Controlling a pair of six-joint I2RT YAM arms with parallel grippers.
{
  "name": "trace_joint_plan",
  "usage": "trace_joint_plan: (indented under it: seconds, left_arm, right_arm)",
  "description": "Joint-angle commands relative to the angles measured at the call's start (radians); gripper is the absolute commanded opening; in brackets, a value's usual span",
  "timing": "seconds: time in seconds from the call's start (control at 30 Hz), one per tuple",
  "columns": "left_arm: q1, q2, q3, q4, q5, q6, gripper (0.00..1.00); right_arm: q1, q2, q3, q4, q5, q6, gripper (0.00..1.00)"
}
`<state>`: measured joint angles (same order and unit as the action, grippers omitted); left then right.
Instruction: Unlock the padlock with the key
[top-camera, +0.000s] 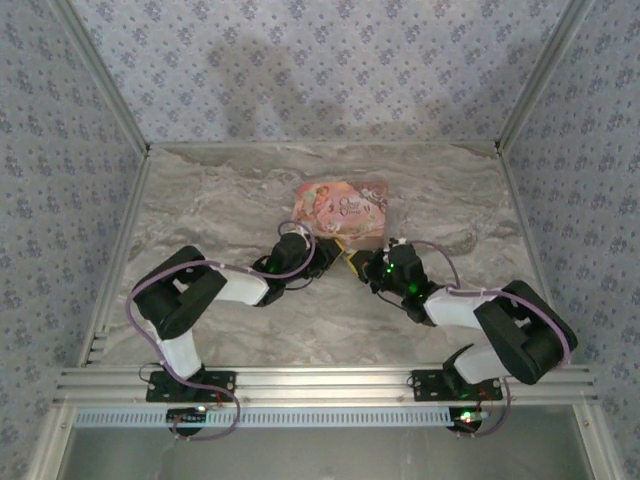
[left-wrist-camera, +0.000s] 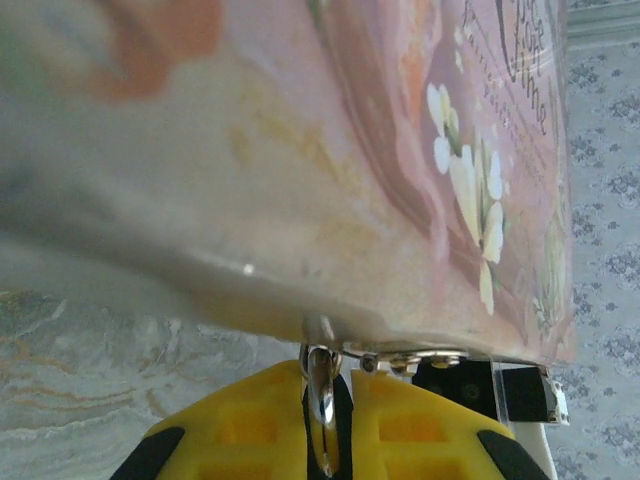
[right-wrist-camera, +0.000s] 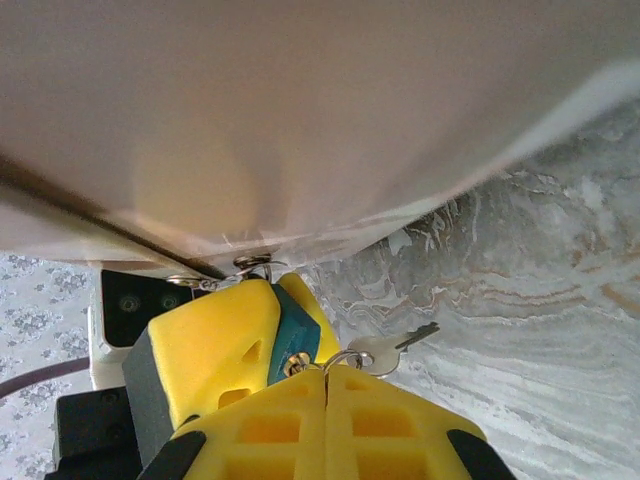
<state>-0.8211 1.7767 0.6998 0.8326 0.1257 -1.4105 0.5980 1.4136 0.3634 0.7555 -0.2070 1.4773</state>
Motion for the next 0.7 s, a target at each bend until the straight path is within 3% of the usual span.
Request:
trace_joint_plan:
  seconds: [0.0, 0.13, 0.27, 0.47, 0.67]
  left_arm:
    - [-0.073, -0.007, 0.062, 0.118, 0.120, -0.027, 0.00]
    - [-0.046, -0.031, 0.032, 0.068, 0.081, -0.013, 0.00]
    - [-0.001, -0.059, 0.009, 0.029, 0.072, -0.003, 0.00]
    - [0.024, -0.088, 0.015, -0.030, 0.072, 0.015, 0.00]
    - [0.028, -0.099, 0.033, -0.059, 0.089, 0.013, 0.00]
  right_arm:
    - [0.008, 0.022, 0.065, 0.045, -0.030, 0.008, 0.02]
    - [-0.005, -0.006, 0.042, -0.043, -0.068, -0.036, 0.26]
    - [-0.032, -0.105, 0.017, -0.265, -0.118, -0.130, 0.49]
    - [-0.069, -0.280, 0.054, -0.666, -0.136, -0.385, 0.53]
    - [-0.047, -0.364, 0.189, -0.951, -0.052, -0.784, 0.51]
